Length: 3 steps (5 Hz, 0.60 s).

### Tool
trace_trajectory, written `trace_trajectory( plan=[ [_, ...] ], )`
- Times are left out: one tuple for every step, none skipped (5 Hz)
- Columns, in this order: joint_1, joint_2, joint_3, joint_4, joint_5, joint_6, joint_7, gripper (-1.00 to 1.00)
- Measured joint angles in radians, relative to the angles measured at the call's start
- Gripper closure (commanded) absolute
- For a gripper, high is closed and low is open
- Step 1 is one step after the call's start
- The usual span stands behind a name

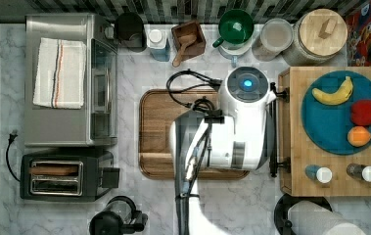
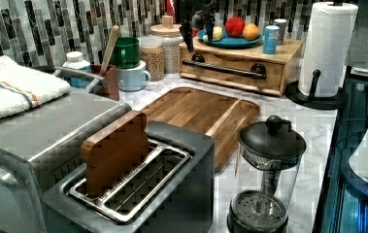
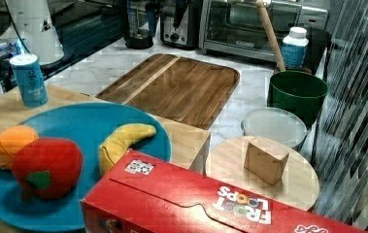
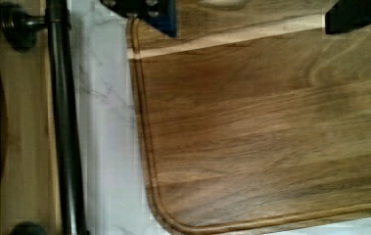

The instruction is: Open the drawer.

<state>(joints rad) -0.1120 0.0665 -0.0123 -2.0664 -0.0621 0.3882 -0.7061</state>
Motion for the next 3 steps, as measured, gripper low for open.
trace_trajectory(
  plan=[
    [-0.018,0.002,-0.024,-0.02,-0.011,0.1,-0.082,-1.0],
    [-0.035,0.001,-0.052,-0.023,-0.02,0.163,-0.162,-1.0],
    [-0.046,0.003,-0.08,-0.023,-0.024,0.169,-0.238,-1.0]
  ],
)
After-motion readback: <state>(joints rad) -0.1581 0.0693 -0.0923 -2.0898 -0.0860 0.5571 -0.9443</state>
